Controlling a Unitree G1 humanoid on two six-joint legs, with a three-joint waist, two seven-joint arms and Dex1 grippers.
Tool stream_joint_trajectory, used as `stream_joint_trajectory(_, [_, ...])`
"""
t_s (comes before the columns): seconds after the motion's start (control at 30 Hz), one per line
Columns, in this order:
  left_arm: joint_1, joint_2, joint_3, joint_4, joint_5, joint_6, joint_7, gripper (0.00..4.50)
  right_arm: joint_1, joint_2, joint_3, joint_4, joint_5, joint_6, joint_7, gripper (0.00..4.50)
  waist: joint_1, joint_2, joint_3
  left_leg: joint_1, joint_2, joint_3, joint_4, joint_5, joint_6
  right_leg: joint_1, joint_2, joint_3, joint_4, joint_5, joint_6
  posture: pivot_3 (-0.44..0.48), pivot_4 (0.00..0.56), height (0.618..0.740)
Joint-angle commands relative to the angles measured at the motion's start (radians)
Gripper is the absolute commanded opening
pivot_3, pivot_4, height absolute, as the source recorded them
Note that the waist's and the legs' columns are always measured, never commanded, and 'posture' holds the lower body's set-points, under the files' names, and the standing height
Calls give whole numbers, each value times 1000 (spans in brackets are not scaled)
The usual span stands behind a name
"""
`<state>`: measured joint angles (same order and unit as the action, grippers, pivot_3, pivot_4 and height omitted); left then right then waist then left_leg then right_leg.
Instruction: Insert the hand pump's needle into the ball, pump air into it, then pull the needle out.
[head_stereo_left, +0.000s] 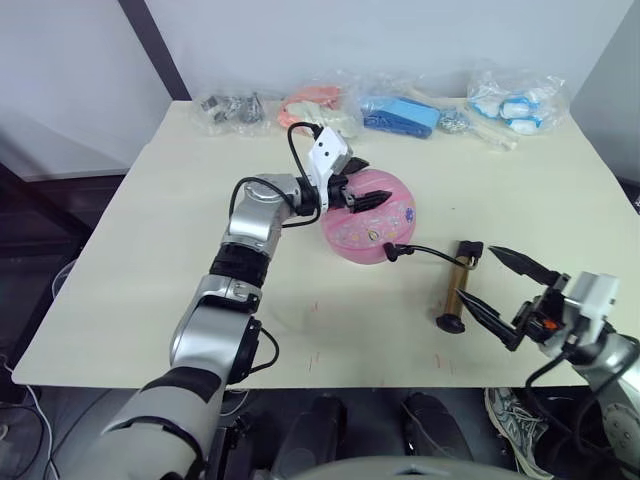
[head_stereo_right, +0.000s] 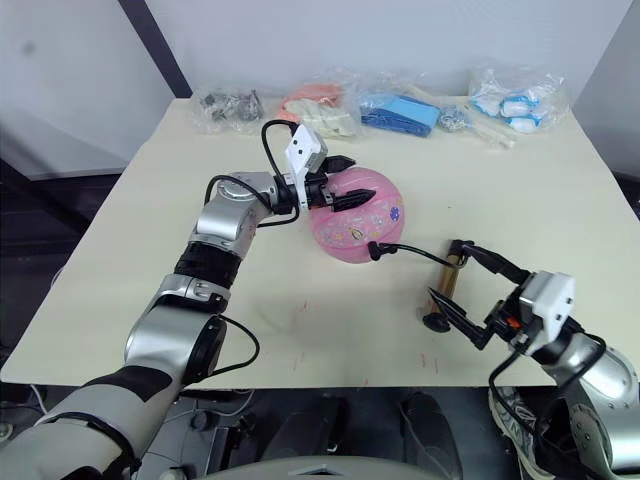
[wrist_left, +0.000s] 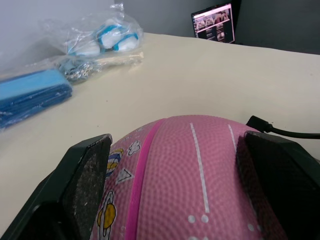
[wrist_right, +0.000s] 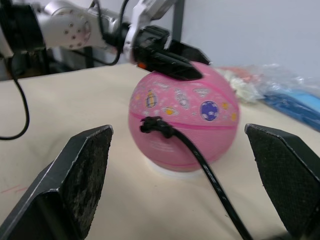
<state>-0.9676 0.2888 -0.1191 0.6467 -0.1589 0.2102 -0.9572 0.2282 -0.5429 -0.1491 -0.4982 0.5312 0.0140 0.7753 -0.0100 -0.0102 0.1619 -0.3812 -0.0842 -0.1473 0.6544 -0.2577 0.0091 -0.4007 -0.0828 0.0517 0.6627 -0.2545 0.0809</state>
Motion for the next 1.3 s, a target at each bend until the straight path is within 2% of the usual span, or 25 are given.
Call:
stream_joint_trajectory(0.03, [26,-19,-29,62,43,28,27,4500,-62,-32,55,-48,-77,111,-72,4449,0,-2,-2,0,0,0,0,0,0,0,0,0,0,0,0,0,150,736])
stream_joint_trajectory(0.33, [55,-48,-37,36,56,73,79,4500,-288,-80,244,-47,-378,230,-166,4449,6,-4,-6,2,-1,-2,1,0,-1,4,-1,-3,-1,0,0,0,150,736])
stream_joint_trajectory(0.47, [74,-64,-36,-6,56,124,126,4500,-383,-115,323,6,-560,203,-185,4449,7,-5,-9,2,-2,-2,1,0,-1,4,-1,-3,-1,0,0,0,150,736])
stream_joint_trajectory(0.6, [91,-73,-38,-55,66,179,187,4500,-455,-180,383,84,-752,80,-193,4449,10,-5,-10,2,-2,-3,1,0,-1,5,-2,-5,-2,0,1,0,150,736])
stream_joint_trajectory(0.83, [130,-85,-39,-147,56,251,236,4500,-500,-198,427,154,-898,-32,-188,4449,8,-5,-11,2,-2,-3,1,1,-1,5,-2,-4,-2,0,1,0,150,736])
stream_joint_trajectory(1.3, [149,-101,-39,-186,51,292,285,4500,-542,-97,462,236,-1039,-85,-226,4449,9,-5,-12,2,-2,-4,1,1,-1,5,-2,-5,-2,0,0,0,150,736])
